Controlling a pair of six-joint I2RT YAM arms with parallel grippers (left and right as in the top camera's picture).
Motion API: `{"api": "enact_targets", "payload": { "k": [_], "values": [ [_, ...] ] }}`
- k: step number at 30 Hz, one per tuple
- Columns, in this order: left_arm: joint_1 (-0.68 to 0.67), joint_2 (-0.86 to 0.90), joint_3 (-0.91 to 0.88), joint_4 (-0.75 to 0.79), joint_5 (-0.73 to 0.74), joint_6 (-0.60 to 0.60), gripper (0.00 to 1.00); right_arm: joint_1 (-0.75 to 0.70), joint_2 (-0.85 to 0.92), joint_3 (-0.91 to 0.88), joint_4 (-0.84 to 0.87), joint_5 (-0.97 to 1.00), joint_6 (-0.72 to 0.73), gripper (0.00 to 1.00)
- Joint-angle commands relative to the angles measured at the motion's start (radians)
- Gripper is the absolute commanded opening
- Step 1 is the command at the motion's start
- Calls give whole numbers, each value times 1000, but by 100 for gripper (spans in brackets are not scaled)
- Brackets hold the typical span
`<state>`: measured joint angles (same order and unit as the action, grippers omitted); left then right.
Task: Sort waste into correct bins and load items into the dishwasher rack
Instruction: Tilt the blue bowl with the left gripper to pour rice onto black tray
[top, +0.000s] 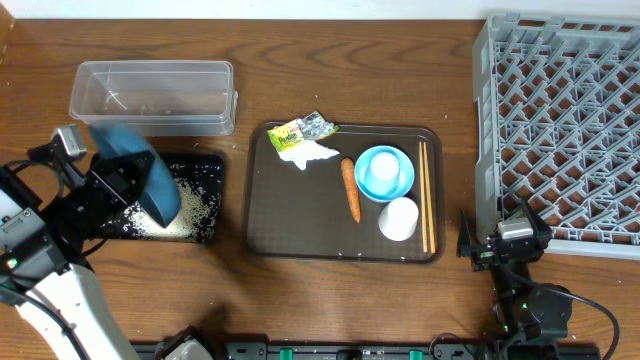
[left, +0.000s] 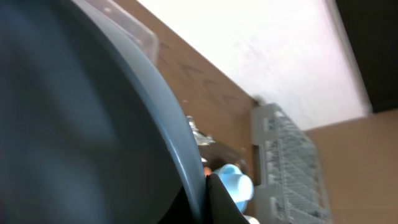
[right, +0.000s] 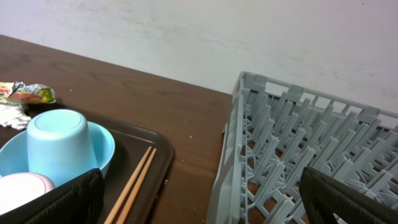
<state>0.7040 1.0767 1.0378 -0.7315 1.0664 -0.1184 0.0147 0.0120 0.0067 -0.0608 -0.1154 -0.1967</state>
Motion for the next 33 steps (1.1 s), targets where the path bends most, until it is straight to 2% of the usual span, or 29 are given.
{"api": "enact_targets", "payload": {
  "k": [1, 2, 6, 8, 10, 12, 13, 18, 24, 26, 29, 30, 32, 33],
  "values": [
    [-3, -2, 5, 8, 76, 92, 6, 5, -5, -1, -4, 3, -10, 99],
    [-6, 3, 5, 26, 107, 123, 6, 5, -5, -1, -4, 3, -10, 99],
    [-8, 59, 5, 93, 91, 53, 6, 5, -5, -1, -4, 3, -10, 99],
    [-8, 112, 5, 105, 149, 51, 6, 5, -5, -1, -4, 3, -10, 99],
    [-9, 173, 5, 105, 280, 65, 6, 5, -5, -1, -4, 3, -10, 99],
    [-9, 225, 5, 111, 481, 121, 6, 5, -5, -1, -4, 3, -10, 99],
    [-9, 249, 7, 109, 504, 107, 6, 5, -5, -1, -4, 3, -10, 99],
    [-9, 332, 6, 123, 505, 54, 6, 5, -5, -1, -3, 3, -10, 99],
    [-8, 347, 6, 152, 505, 44, 6, 5, -5, -1, -4, 3, -10, 99],
    [-6, 345, 6, 158, 506, -42, 6, 5, -5, -1, -4, 3, -10, 99],
    [-7, 329, 6, 192, 503, 24, 6, 5, -5, -1, -4, 3, -10, 99],
    [-3, 330, 6, 210, 504, 6, 6, 5, -5, -1, -4, 3, -10, 99],
    [1, 329, 6, 211, 505, -103, 6, 5, -5, -1, -4, 3, -10, 99],
    [0, 327, 6, 212, 505, -106, 7, 5, -5, -1, -4, 3, -10, 99]
  ]
}}
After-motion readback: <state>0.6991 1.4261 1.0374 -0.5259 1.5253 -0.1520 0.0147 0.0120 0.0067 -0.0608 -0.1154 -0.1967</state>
